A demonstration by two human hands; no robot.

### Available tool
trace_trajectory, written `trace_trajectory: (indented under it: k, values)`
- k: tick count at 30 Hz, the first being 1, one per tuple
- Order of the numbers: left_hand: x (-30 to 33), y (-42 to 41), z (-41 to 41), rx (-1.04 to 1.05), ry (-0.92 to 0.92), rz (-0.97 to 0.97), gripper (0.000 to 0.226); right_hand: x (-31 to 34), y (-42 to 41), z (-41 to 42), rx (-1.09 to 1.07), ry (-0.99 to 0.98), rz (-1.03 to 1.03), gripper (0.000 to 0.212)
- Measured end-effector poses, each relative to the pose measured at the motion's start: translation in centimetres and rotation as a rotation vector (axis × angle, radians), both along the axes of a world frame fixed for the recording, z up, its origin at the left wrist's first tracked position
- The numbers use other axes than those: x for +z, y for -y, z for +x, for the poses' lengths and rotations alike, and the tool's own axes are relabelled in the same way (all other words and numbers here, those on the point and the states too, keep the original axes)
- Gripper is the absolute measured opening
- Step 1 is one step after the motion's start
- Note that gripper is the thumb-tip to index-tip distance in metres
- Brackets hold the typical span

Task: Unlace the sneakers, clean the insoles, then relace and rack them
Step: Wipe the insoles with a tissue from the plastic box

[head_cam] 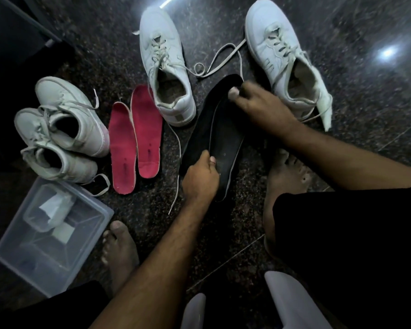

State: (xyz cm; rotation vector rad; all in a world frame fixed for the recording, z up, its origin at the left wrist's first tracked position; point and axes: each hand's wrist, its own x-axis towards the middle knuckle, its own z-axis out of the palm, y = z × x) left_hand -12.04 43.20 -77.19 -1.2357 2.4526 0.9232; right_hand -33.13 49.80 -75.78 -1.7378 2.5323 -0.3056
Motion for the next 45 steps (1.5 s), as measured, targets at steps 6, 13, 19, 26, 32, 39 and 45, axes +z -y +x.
trace_trajectory:
  k: [6,13,19,26,32,39,45]
  values:
    - [0.1,-0.3,0.3,-0.042,-0.007,-0.008,0.024,-0.2,0.5,0.9,0.212,0.006,0.035,0.028]
    - [0.0,-0.4,0.5,-0.04,0.001,-0.004,0.026,0.8,-0.6,2.4,0.414,0.048,0.163,0.034]
    - [0.4,-0.8,0.8,0.037,-0.022,0.024,0.024,-0.1,-1.7,-0.2,-0.214,0.029,0.118,0.027]
    - [-0.3,0.1,1.0,0.169,-0.136,0.077,0.032,-0.6,-2.0,2.2,0.233,-0.035,0.136,0.047]
    - [-0.1,-0.1,1.2,0.171,-0.235,0.061,0.04,0.7,-2.5,1.7,-0.163,0.35,-0.134,0.028]
    - [0.5,0.1,-0.2,0.073,-0.224,-0.009,0.026,0.5,-3.7,2.4,-0.382,0.756,-0.227,0.029]
    - [0.4,-0.1,-0.3,-0.138,-0.264,0.092,0.066,-1.2,-3.7,2.8,-0.037,0.369,0.031,0.038]
